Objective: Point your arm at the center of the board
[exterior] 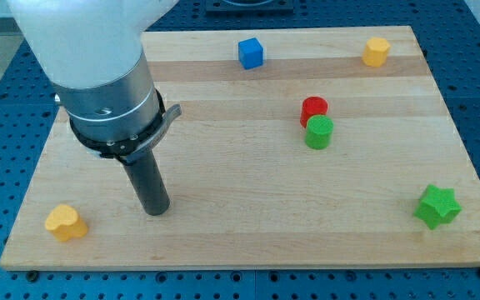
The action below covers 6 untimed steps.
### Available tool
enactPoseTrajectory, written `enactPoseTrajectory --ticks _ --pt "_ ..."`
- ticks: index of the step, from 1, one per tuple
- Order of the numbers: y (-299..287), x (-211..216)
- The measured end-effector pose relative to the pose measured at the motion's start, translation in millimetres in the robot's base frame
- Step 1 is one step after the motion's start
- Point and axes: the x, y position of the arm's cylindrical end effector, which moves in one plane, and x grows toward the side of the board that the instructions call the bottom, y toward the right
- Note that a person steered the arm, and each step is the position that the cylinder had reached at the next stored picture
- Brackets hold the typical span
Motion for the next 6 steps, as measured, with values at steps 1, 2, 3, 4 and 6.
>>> enactPoseTrajectory --ticks 1,2,3,4,6 --pt "0 0" --pt "5 -16" --pt "34 -90" --pt "34 -90" --pt "86 -137"
